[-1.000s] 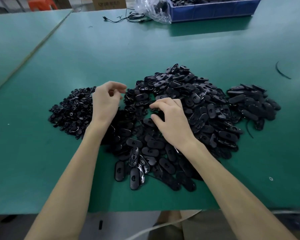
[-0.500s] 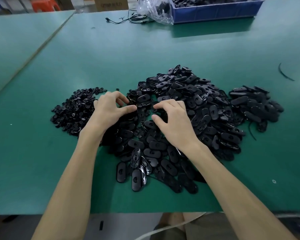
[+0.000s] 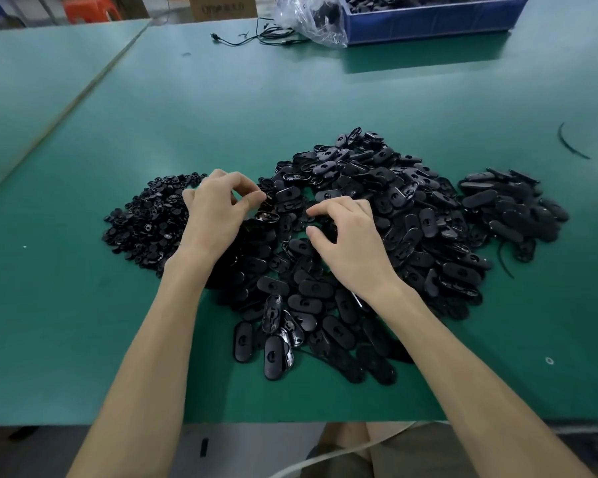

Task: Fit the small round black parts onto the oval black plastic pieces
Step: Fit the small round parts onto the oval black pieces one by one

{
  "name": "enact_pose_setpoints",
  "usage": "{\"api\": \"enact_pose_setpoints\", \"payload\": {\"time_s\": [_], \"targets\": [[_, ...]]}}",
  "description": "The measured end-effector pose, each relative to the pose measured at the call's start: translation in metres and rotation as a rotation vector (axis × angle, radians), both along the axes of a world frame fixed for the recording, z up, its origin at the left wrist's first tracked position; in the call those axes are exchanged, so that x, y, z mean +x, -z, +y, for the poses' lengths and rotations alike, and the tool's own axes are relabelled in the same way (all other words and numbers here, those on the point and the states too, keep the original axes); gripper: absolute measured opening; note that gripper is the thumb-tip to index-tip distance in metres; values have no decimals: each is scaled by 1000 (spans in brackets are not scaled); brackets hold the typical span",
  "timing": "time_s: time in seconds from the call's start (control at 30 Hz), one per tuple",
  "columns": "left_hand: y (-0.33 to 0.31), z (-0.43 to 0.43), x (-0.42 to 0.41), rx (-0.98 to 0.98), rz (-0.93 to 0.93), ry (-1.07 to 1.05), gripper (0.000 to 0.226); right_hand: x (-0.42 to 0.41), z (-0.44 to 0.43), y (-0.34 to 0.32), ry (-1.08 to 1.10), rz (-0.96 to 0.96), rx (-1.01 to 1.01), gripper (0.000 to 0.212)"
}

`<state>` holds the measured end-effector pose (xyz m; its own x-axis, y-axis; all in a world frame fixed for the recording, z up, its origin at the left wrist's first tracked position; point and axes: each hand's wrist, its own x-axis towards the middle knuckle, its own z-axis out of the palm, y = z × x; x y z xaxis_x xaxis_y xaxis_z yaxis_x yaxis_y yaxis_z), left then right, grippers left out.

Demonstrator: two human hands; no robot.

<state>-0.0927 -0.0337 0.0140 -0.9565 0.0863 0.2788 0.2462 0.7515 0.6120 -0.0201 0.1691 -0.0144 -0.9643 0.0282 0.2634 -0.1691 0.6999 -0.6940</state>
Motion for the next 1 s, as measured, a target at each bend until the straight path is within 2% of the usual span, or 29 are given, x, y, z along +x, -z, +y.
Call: {"api": "enact_pose_setpoints", "payload": {"time_s": [0.17, 0.3, 0.53, 0.7, 0.83, 1.0], "targets": [[-2, -3, 1, -27, -170, 93, 34, 0, 0, 0, 4, 2, -2, 23], [-1, 3, 1, -71, -83, 78, 25, 0, 0, 0, 3, -2, -5, 22], [0, 12, 4, 181, -39, 110, 22, 0, 0, -1, -4, -1, -59, 24], [1, 27, 13, 255, -48, 230, 21, 3, -1, -5, -15, 43, -178, 30], [1, 33, 17, 336, -98, 349, 17, 5, 0, -6, -27, 61, -287, 25], [-1, 31, 17, 329, -102, 305, 21, 6, 0, -8, -13, 65, -371, 18]]}}
